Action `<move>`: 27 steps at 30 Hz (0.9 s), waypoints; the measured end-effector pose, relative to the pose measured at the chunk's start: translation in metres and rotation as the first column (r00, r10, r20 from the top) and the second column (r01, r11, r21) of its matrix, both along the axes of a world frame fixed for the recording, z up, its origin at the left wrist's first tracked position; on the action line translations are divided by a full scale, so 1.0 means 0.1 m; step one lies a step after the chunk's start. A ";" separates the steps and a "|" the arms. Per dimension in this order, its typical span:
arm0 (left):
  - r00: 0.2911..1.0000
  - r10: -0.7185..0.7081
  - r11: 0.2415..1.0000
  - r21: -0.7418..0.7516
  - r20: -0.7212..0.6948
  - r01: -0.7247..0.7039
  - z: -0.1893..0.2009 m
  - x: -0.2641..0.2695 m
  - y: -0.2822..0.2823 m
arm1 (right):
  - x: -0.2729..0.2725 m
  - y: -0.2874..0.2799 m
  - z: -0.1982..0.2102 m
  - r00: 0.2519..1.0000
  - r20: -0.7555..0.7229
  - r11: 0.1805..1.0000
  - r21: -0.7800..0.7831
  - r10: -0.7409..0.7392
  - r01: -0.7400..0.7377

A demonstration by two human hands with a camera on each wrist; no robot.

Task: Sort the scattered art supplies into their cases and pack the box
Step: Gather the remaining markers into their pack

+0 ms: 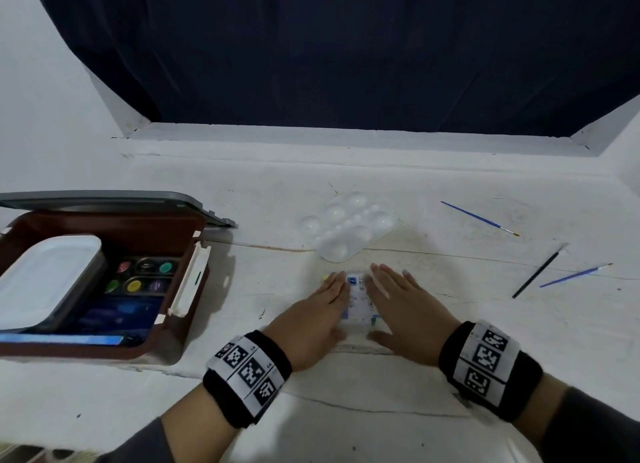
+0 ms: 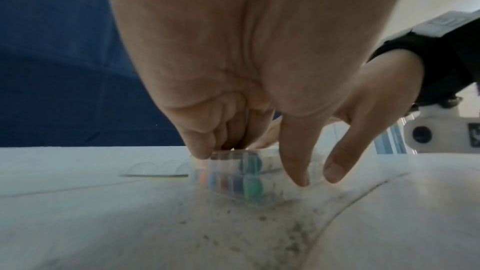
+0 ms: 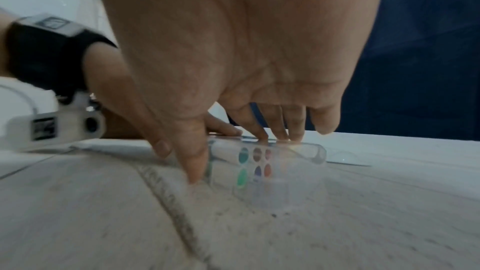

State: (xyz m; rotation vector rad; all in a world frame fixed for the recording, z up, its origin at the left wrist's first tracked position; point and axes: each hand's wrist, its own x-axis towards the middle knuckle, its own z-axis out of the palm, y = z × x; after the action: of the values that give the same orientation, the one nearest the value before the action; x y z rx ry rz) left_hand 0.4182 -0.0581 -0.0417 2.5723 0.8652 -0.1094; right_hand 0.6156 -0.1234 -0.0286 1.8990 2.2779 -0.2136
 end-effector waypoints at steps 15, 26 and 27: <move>0.766 0.283 0.941 -0.322 0.578 -0.104 0.49 -0.57 -0.23 | -0.69 0.00 0.22 0.881 -0.404 0.932 0.151 -0.247 0.330; 0.358 0.434 0.880 -0.303 0.827 -0.366 1.16 -1.65 -0.29 | -1.47 0.10 1.10 0.894 -0.447 0.938 0.299 -0.023 0.174; 0.340 0.444 0.860 -0.288 0.829 -0.421 1.16 -1.79 -0.26 | -1.56 0.16 1.14 0.902 -0.431 0.947 0.291 0.006 0.133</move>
State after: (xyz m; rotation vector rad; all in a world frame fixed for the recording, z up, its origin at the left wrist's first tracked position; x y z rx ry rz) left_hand 0.2395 -0.0840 0.0740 1.7931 1.0128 1.2737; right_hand 0.4591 -0.1078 0.0849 2.2795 2.6666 -0.3215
